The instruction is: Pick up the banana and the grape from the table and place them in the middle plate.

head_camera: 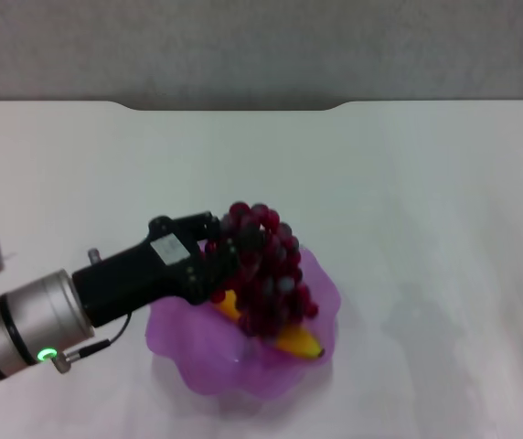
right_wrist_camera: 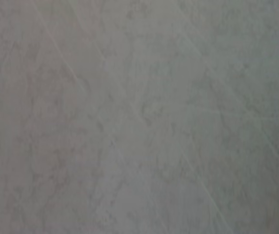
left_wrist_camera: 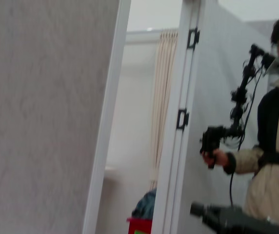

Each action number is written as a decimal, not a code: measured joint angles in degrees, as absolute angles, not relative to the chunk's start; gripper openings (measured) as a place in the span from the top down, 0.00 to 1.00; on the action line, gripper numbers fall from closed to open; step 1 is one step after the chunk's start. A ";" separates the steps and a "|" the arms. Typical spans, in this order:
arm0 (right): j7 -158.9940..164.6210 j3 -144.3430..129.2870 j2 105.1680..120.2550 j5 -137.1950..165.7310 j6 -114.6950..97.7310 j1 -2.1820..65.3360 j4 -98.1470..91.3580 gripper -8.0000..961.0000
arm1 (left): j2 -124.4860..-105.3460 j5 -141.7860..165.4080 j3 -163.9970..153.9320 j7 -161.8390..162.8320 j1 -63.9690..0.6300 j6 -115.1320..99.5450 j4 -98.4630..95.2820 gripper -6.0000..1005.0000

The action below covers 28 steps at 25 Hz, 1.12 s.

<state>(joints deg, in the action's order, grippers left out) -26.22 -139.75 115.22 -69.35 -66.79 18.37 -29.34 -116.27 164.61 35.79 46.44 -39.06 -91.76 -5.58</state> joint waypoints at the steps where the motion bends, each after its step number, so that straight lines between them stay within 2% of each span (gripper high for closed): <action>1: -26.21 -139.75 115.22 -69.35 -66.79 18.37 -29.34 0.99 | -116.33 164.61 35.29 46.27 -38.90 -90.37 -5.10 0.77; 7: -26.19 -139.75 115.22 -69.41 -66.79 18.50 -29.36 0.99 | -116.39 164.62 32.19 45.77 -38.36 -80.74 -1.79 0.77; 20: -26.19 -139.75 115.22 -69.61 -66.79 18.87 -28.68 0.99 | -116.43 163.61 29.12 46.30 -38.23 -75.98 0.78 0.77; 26: -26.19 -139.75 115.23 -69.66 -66.80 18.63 -28.65 0.99 | -116.31 163.06 29.08 47.13 -38.07 -76.39 0.71 0.56; 28: -26.19 -139.74 115.23 -69.70 -66.80 18.59 -28.65 0.99 | -116.28 163.01 29.10 47.16 -38.06 -76.44 0.69 0.40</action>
